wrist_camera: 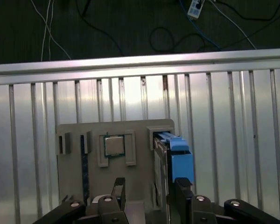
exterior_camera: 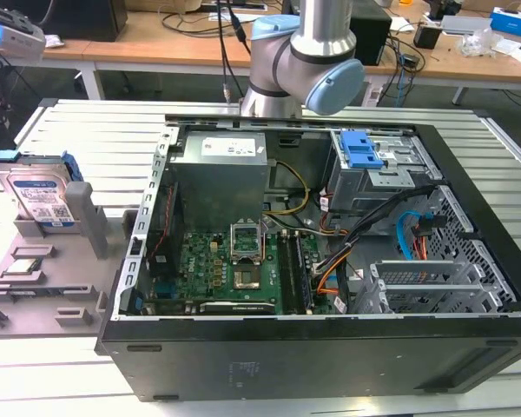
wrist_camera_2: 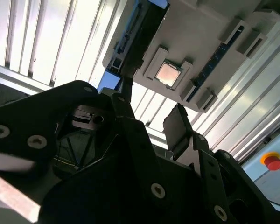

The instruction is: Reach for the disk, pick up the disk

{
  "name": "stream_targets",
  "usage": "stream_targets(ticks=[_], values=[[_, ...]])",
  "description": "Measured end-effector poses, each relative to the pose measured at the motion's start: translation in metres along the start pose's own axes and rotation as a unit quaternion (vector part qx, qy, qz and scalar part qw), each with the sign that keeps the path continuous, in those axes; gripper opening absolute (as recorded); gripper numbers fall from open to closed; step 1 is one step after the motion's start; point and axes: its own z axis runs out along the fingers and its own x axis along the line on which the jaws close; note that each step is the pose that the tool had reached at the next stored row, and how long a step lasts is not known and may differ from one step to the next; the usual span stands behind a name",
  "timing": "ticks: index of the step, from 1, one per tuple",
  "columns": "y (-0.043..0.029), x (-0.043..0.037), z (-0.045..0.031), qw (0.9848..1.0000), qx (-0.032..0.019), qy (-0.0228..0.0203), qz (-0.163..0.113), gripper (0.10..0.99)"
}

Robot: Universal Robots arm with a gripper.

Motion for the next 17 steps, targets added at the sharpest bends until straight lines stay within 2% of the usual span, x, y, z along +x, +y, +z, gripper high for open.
stream_targets(ticks=[1, 3, 5, 8, 11, 17], values=[[0.0002, -0.0024, 0.0, 1.0, 0.0, 0.0005, 0.0, 0.545], [0.0007, -0.0122, 0.0, 1.0, 0.0002, 0.0024, 0.0, 0.545], [0.001, -0.0163, -0.0001, 1.0, 0.0002, 0.0027, 0.0, 0.545], [0.001, -0.0177, 0.0014, 1.0, 0.0002, 0.0027, 0.0, 0.545], [0.0007, -0.0178, 0.01, 1.0, 0.0002, 0.0032, 0.0, 0.545], [0.0005, -0.0203, 0.0183, 1.0, 0.0002, 0.0042, 0.0, 0.545]])
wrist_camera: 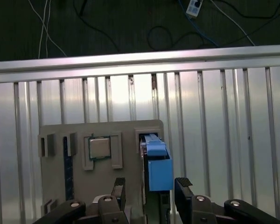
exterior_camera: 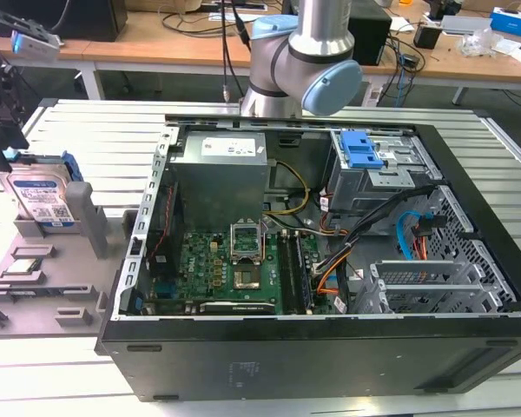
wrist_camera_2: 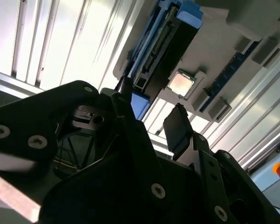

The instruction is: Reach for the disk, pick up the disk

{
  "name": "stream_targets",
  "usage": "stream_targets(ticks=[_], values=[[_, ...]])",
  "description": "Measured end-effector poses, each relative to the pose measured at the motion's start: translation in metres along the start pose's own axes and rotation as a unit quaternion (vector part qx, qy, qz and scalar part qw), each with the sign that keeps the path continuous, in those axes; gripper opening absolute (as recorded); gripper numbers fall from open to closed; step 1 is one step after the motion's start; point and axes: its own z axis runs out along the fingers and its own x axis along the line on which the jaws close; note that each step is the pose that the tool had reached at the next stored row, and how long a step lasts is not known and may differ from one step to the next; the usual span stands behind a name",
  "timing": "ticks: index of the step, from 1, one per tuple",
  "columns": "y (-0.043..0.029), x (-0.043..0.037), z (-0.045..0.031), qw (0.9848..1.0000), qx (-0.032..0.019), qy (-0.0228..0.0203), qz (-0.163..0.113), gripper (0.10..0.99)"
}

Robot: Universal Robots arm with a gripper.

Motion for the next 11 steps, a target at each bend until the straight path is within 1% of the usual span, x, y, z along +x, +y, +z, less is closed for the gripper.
stream_targets(ticks=[10, 11], values=[[-0.0002, -0.0017, 0.0078, 1.0, 0.0, 0.0002, 0.0, 0.545], [-0.0002, -0.002, 0.0096, 1.0, 0.0001, 0.0002, 0.0, 0.545]])
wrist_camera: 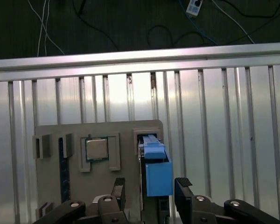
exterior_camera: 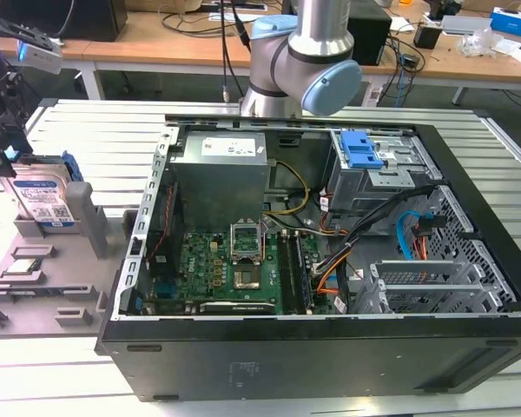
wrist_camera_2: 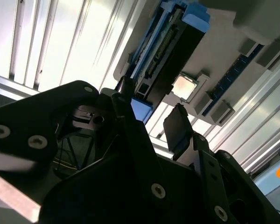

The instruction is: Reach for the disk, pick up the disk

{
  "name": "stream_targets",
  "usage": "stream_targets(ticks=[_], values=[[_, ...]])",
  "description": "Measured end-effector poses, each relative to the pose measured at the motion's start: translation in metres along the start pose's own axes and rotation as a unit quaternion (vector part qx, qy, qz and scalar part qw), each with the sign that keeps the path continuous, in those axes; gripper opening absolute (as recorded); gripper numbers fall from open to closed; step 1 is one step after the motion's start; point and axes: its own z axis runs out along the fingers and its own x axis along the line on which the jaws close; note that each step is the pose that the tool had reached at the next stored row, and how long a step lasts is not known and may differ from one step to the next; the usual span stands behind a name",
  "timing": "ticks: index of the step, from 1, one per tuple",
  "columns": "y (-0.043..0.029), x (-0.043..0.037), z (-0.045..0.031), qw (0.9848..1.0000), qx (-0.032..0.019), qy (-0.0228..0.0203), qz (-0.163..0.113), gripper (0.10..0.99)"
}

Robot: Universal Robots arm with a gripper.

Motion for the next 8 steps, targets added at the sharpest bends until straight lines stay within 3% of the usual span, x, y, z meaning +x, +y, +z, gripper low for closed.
stream_targets(ticks=[8], values=[[-0.0002, -0.0006, 0.0059, 1.0, 0.0, 0.0002, 0.0, 0.545]])
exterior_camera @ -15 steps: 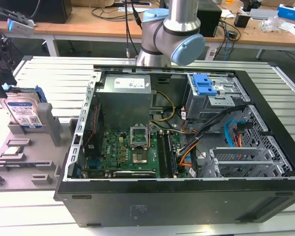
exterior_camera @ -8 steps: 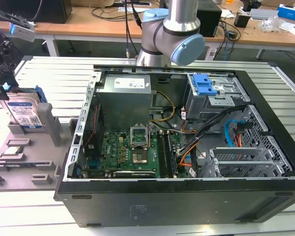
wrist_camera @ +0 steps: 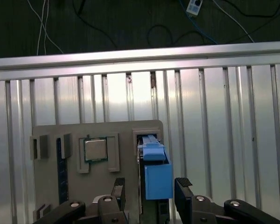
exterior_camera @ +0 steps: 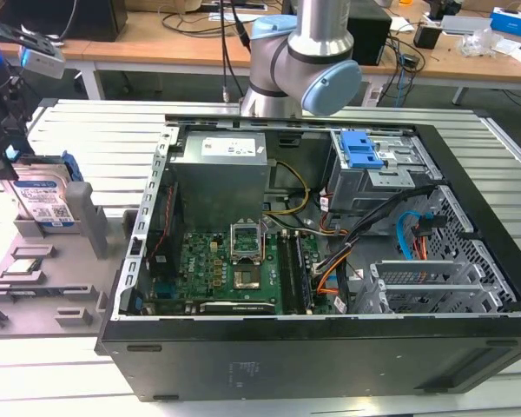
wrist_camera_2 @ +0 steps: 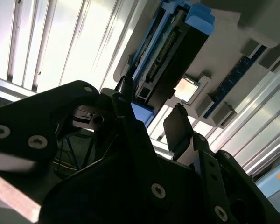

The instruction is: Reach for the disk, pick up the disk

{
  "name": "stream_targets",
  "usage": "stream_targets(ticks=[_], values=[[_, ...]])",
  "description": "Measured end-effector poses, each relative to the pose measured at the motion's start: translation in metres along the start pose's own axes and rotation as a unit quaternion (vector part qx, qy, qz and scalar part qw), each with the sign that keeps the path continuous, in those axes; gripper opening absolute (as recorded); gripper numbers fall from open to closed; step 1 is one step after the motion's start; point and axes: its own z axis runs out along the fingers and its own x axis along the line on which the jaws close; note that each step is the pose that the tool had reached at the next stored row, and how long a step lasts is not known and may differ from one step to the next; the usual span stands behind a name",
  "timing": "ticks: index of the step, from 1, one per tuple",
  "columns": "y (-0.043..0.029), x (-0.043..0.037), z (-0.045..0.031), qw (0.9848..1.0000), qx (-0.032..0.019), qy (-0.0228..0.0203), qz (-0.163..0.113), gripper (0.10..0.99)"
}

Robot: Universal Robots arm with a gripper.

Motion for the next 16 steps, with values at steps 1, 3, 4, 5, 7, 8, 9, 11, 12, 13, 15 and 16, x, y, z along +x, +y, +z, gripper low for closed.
stream_targets(ticks=[1, 3, 4, 5, 7, 8, 9, 11, 12, 13, 15, 16], values=[[0.0, -0.0001, 0.001, 1.0, 0.0, 0.0, 0.0, 0.545], [-0.0001, -0.0002, 0.003, 1.0, 0.0, 0.0001, 0.0, 0.545], [-0.0001, -0.0003, 0.0038, 1.0, 0.0, 0.0001, 0.0, 0.545], [-0.0002, -0.0003, 0.0051, 1.0, 0.0, 0.0002, 0.0, 0.545], [-0.0002, -0.0005, 0.0069, 1.0, 0.0, 0.0003, 0.0, 0.545], [-0.0002, -0.0005, 0.0076, 1.0, 0.0, 0.0003, 0.0, 0.545], [-0.0003, -0.0006, 0.0086, 1.0, 0.0001, 0.0004, 0.0, 0.545], [-0.0004, -0.0007, 0.0113, 1.0, 0.0, 0.0006, 0.0, 0.545], [-0.0004, -0.0007, 0.0118, 1.0, 0.0, 0.0006, 0.0, 0.545], [-0.0004, -0.0007, 0.0124, 1.0, 0.0, 0.0007, 0.0, 0.545], [-0.0005, -0.0008, 0.0141, 1.0, 0.0001, 0.0008, 0.0, 0.545], [-0.0005, -0.0008, 0.0156, 1.0, 0.0001, 0.0009, 0.0, 0.545]])
